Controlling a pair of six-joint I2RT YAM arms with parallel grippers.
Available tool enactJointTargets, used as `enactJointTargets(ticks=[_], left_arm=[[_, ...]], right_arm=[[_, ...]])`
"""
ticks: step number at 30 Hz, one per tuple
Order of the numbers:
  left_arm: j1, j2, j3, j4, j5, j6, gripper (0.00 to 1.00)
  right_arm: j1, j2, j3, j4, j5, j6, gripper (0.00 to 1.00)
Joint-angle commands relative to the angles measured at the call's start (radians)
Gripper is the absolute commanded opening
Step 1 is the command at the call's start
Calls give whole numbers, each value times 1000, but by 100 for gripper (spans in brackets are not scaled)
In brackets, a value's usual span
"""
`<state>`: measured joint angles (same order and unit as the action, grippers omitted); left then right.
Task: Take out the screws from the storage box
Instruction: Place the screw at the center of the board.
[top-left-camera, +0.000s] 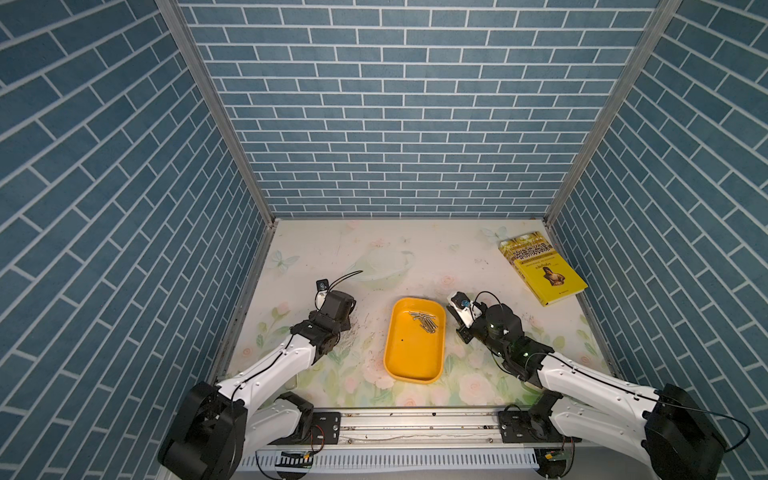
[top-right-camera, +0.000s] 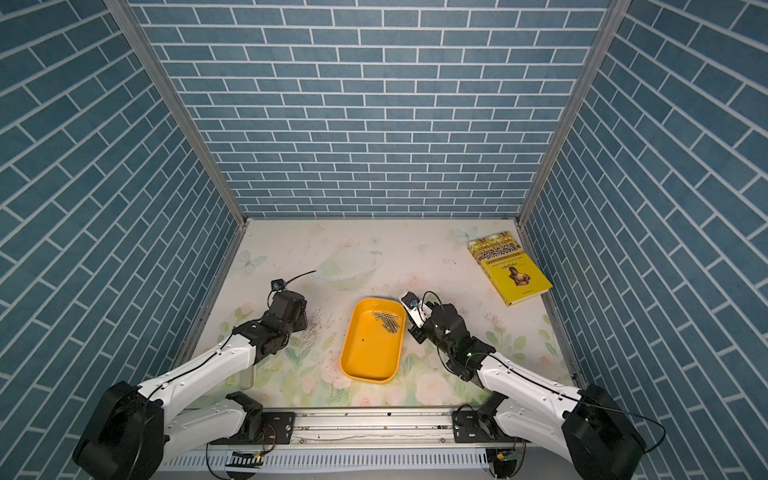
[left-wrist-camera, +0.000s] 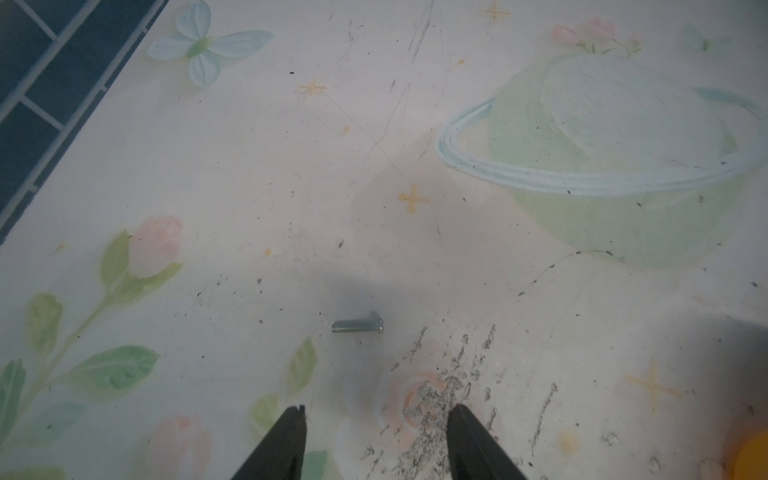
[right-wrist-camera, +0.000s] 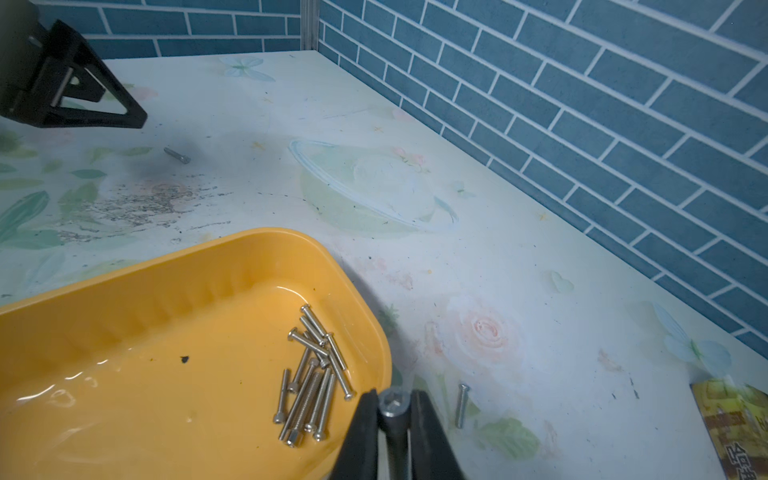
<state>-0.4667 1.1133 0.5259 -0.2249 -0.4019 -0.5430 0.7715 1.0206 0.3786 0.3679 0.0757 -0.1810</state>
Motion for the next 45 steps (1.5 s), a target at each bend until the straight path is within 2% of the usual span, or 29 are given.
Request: enactJointTargets(ticks=[1,4,11,17,23,28,37,45], left_arm=[[6,-45,-11,31,56,39,61],[3,-93,-50,66,113,65,62],[-24,-200,-92,128,217,114,64],[-72,-267,-106,148,230,138,68],[-180,-239,-81,174,222,164,69],[-322,-220,-25,166,127,193,70],[-397,-231,-20,171,139,209,70],[-480,-96,55,185,152,233,68]], right_arm=[[-20,19,6,20,62,40,0],[-56,29,-16,45,102,68,0],[-100,37,-22,49,70,96,0],[-153,7,-38,57,28,122,0],[-219,125,43,-1,-61,137,0],[-304,261,143,-77,-140,172,0],[-390,453,284,-189,-195,219,0],[-426,526,337,-234,-230,230,0]])
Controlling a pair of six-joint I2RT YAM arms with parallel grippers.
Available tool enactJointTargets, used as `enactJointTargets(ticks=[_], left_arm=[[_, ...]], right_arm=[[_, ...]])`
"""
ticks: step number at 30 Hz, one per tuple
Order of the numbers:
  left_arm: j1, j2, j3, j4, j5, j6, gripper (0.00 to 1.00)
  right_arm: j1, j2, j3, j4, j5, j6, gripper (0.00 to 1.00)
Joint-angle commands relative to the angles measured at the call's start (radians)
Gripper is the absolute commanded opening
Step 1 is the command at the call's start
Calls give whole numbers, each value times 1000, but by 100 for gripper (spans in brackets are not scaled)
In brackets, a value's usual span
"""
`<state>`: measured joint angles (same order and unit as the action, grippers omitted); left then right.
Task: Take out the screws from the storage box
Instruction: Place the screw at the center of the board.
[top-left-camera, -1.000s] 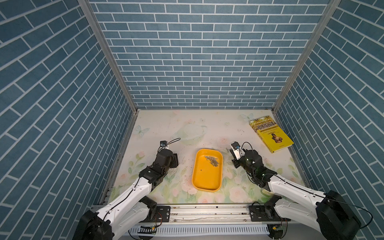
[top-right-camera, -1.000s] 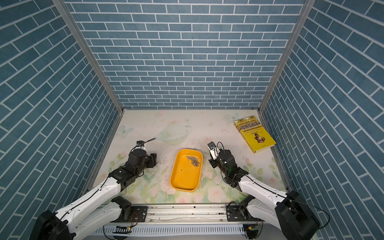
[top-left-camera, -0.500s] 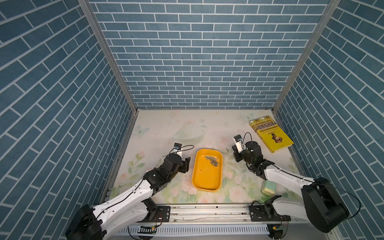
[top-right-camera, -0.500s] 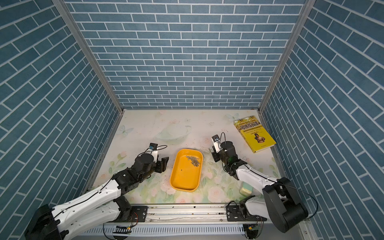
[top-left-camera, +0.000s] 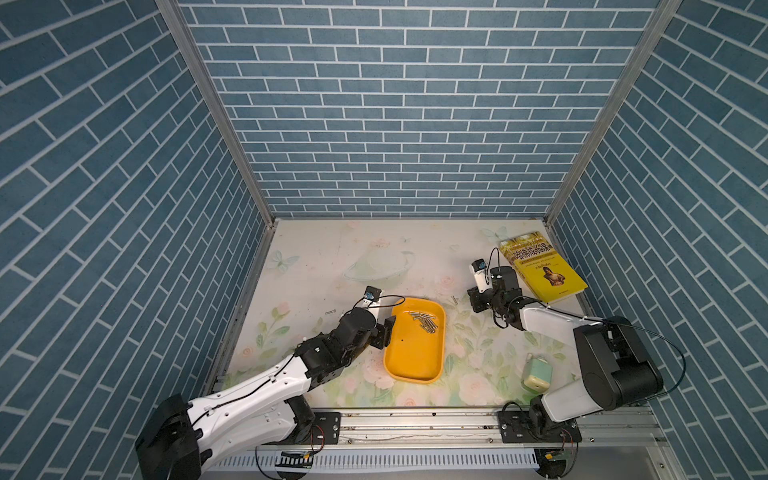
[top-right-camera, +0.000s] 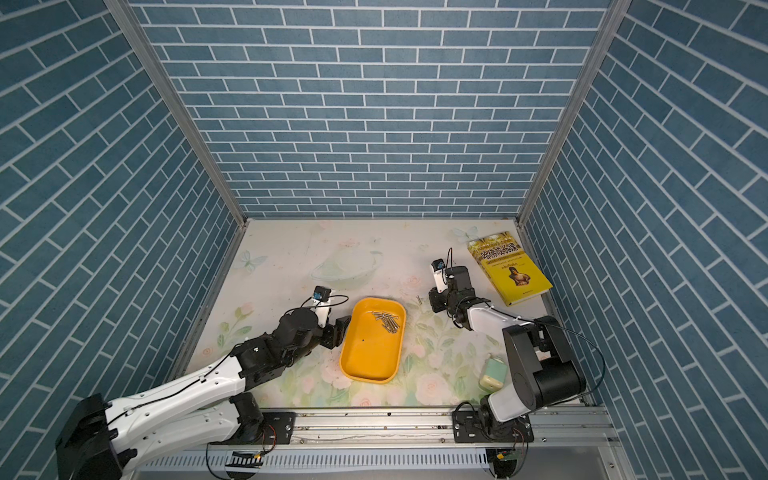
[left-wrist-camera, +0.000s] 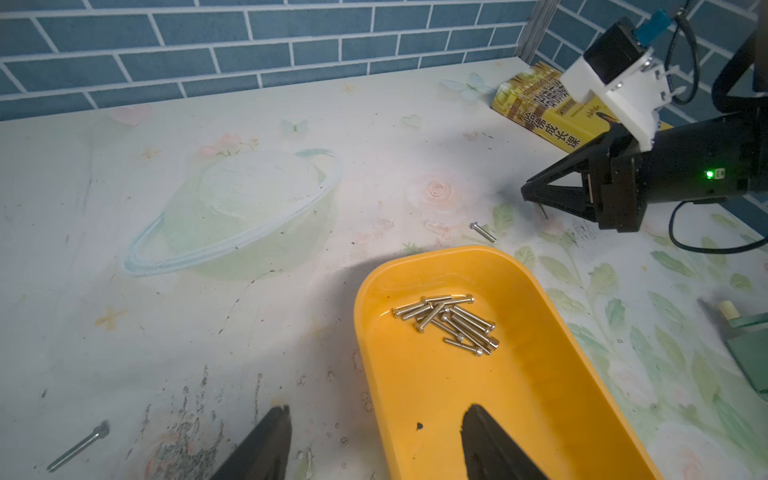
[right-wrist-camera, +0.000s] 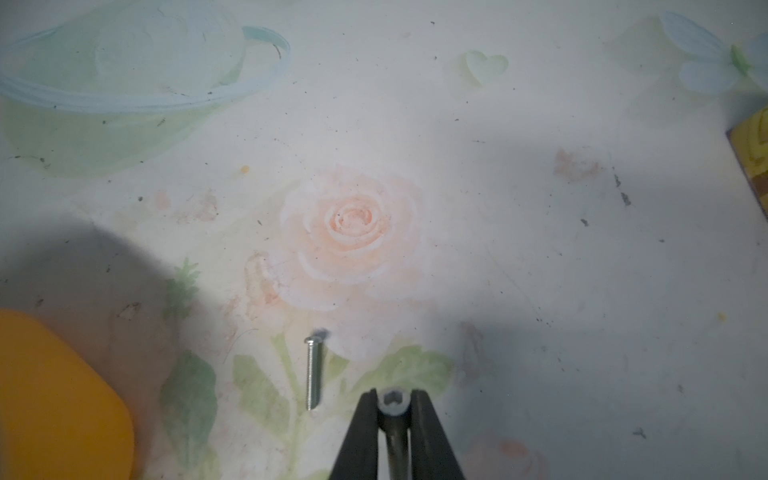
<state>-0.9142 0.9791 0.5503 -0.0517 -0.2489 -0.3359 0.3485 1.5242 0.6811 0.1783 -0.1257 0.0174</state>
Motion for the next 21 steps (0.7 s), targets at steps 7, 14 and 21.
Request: enactJointTargets(ticks=[7,14,21], left_arm=[[-96,172,86,12,15,42,65],[-102,330,193,-9,60,37,63],[-102,517,321,-112,54,54,61]], right_arm=[[-7,72,77,-78,-19,33,2],[-8,101,101,-99,-35,28,8],[-8,89,90,-92,-39,26,14]])
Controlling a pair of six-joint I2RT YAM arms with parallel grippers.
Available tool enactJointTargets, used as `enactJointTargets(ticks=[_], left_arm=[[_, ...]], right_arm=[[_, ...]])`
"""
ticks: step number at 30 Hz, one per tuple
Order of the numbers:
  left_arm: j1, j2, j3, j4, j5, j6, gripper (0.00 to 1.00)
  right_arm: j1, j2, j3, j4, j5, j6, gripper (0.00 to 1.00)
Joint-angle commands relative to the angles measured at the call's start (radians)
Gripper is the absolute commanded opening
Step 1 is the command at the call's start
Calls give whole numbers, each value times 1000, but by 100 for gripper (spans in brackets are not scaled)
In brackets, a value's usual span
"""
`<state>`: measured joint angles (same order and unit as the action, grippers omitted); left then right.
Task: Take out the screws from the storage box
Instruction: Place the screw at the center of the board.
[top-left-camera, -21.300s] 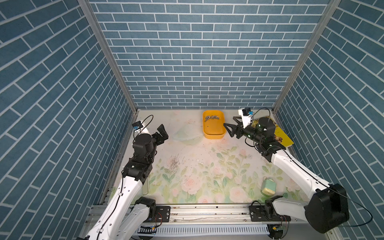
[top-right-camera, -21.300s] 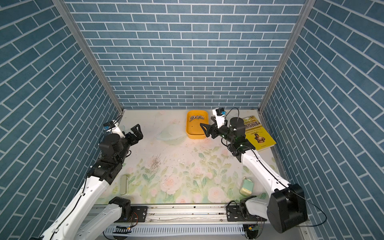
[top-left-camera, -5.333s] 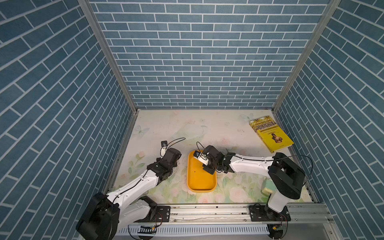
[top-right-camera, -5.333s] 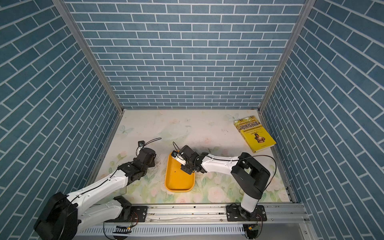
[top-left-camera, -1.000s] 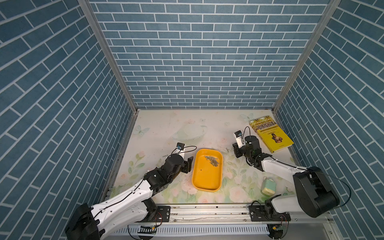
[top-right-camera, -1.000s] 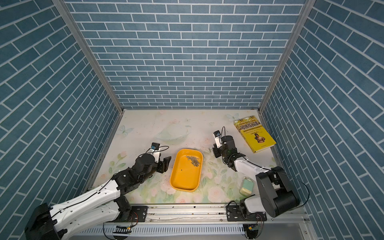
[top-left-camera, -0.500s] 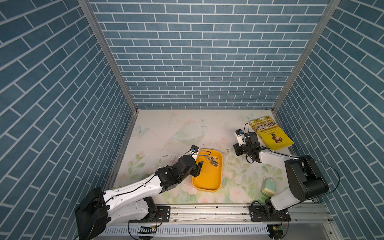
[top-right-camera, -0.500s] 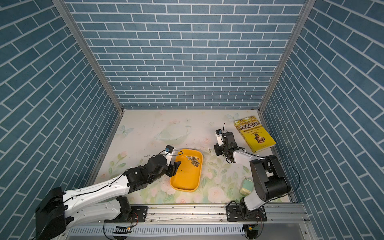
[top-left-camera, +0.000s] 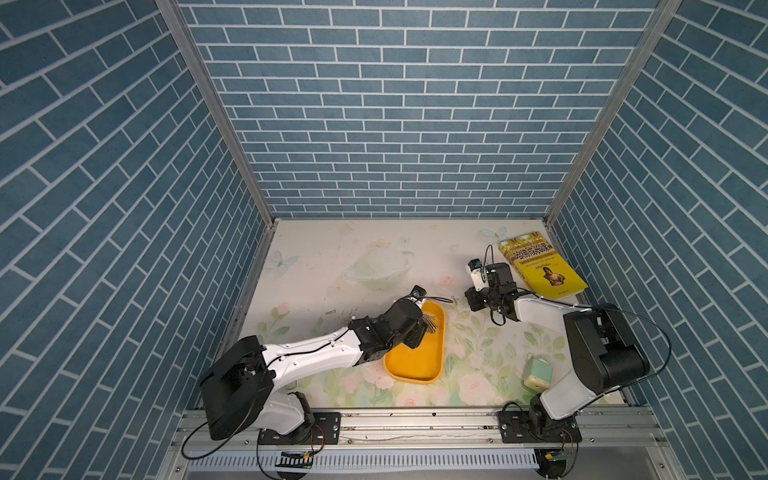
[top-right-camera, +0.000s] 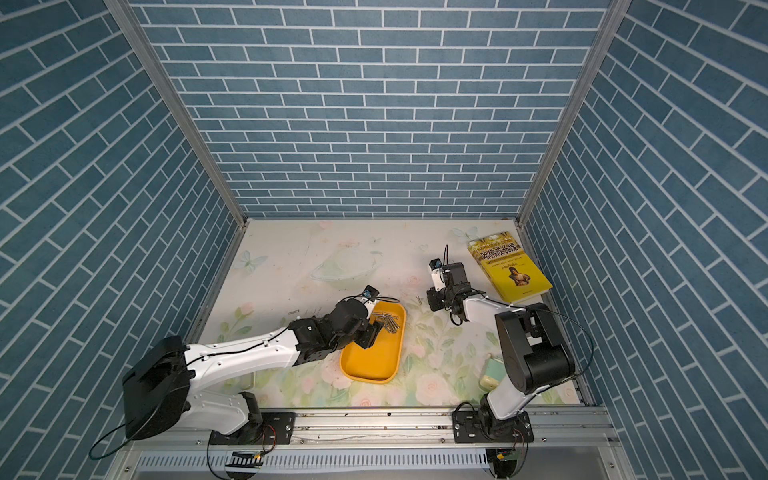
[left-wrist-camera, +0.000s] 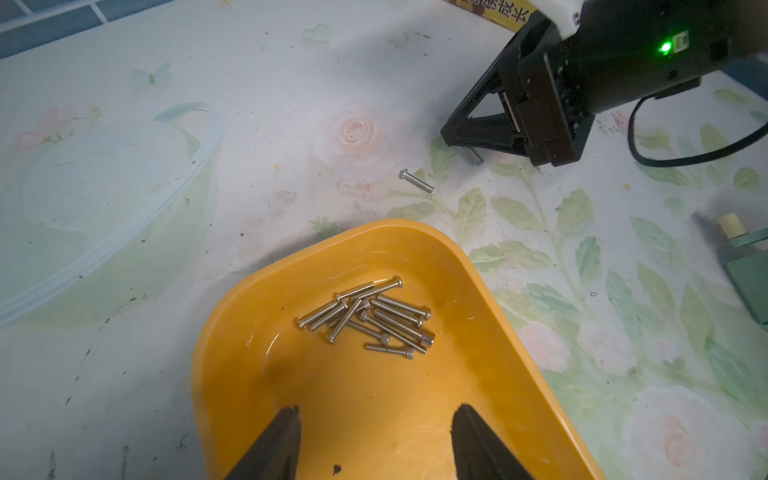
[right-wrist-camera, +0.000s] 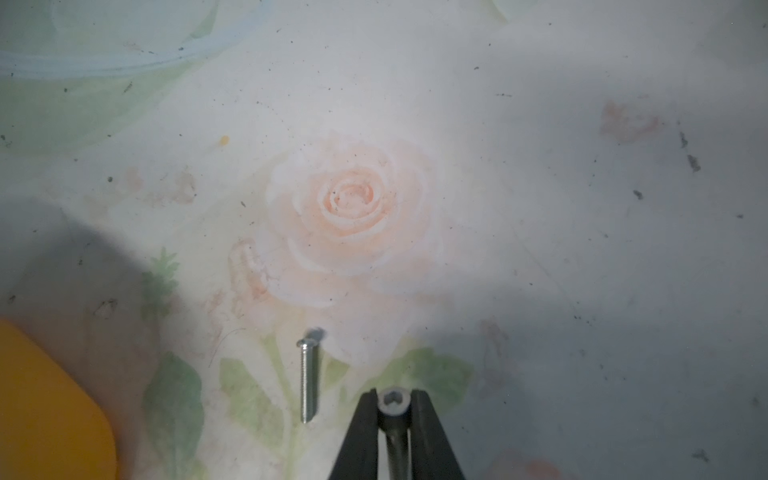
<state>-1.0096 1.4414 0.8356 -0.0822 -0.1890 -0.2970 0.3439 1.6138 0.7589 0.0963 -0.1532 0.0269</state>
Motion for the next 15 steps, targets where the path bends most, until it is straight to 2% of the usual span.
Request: enactJointTargets(ticks=[1,3,9,15], left_arm=[[-6,84,54,-98,-20,11,60],[-7,128,80,-115,-27,12,60],[-6,221,143,-141,-36,26,58],[-3,267,181,-152,-49,42,55]], right_arm=[[-2,4,15,-10,-13,16,15],[-2,8,17,-14,-16,14,19],[-2,16,24,-19,-23,12,22],[-2,26,33,-26,-32,8,19]])
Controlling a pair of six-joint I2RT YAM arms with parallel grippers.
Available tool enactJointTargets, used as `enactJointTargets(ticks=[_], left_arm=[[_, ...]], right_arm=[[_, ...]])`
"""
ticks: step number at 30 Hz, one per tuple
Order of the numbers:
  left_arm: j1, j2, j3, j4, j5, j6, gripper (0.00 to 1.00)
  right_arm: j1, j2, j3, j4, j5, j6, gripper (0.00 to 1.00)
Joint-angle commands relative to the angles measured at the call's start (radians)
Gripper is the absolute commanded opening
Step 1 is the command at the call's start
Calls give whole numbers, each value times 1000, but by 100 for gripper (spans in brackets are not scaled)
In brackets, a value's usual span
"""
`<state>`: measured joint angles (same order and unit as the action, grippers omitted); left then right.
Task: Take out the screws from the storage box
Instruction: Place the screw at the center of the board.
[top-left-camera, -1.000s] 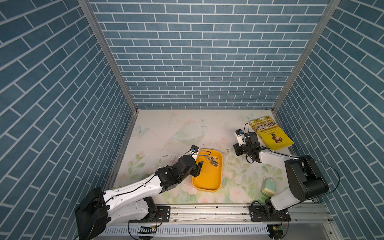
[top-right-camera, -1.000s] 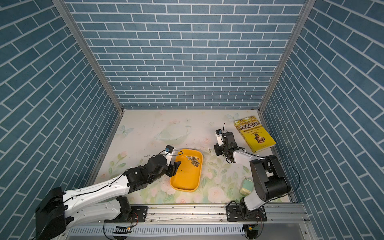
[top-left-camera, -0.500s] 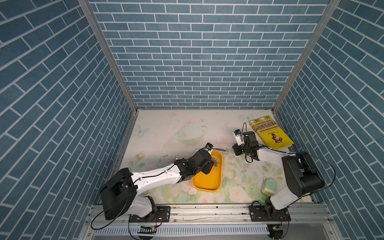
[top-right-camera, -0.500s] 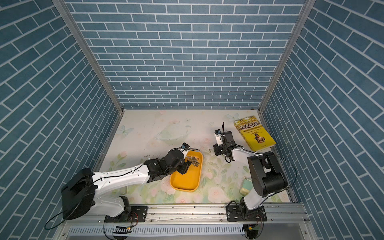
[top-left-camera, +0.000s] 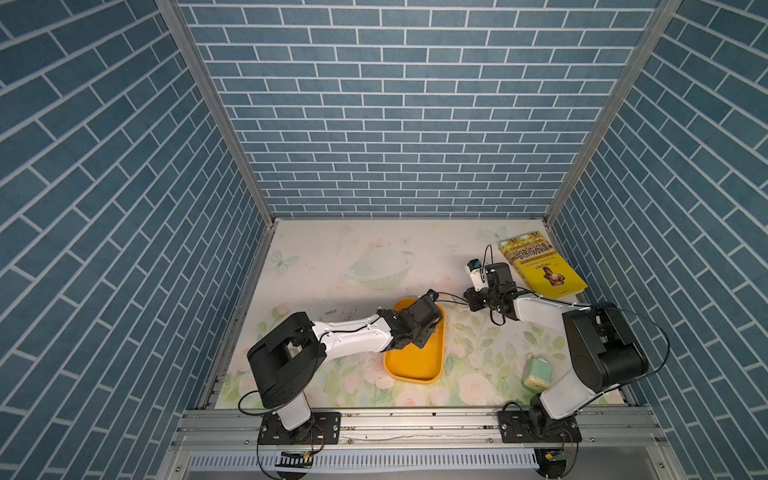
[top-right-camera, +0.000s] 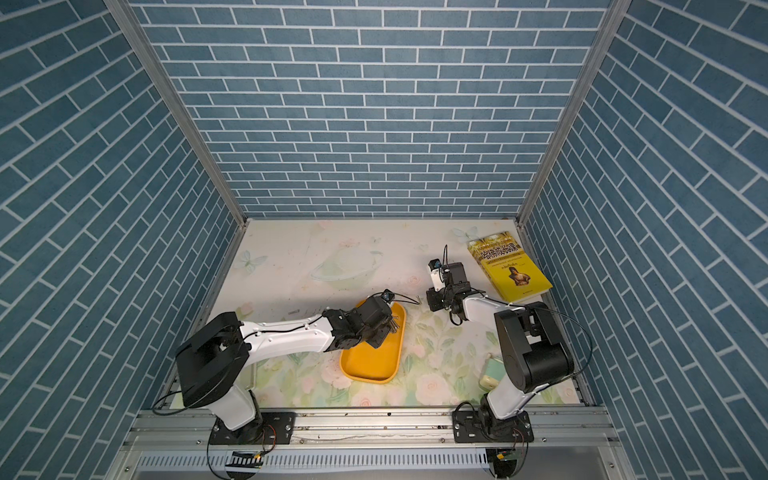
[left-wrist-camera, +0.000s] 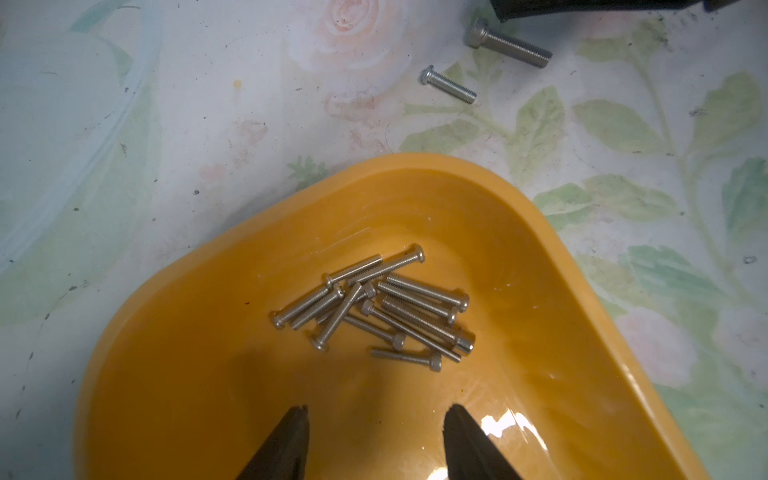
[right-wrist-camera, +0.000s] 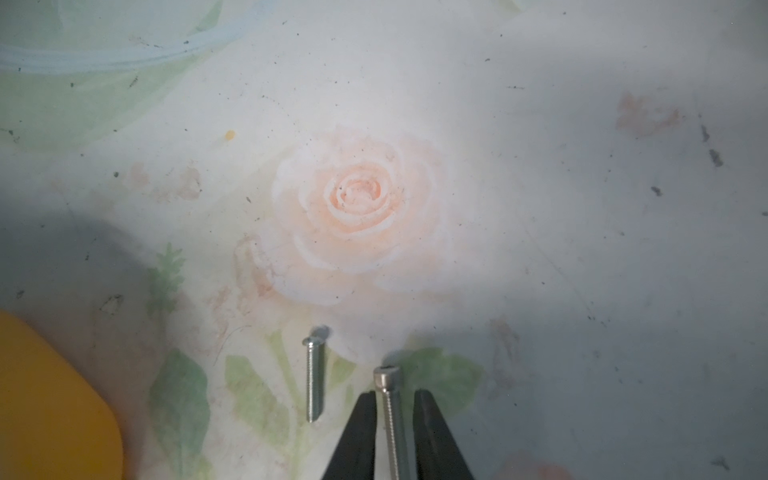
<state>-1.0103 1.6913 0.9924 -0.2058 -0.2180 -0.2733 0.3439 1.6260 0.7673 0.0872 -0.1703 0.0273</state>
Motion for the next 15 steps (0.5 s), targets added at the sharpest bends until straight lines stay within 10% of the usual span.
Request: enactJointTargets(ticks=[1,15], left_arm=[[0,23,29,-28,-20,20,54],[48,121,77,-43,12,19,45]], right_arm=[[-1,12,23,-16,-14,8,19],[-2,14,25,-17,-28,0,17]])
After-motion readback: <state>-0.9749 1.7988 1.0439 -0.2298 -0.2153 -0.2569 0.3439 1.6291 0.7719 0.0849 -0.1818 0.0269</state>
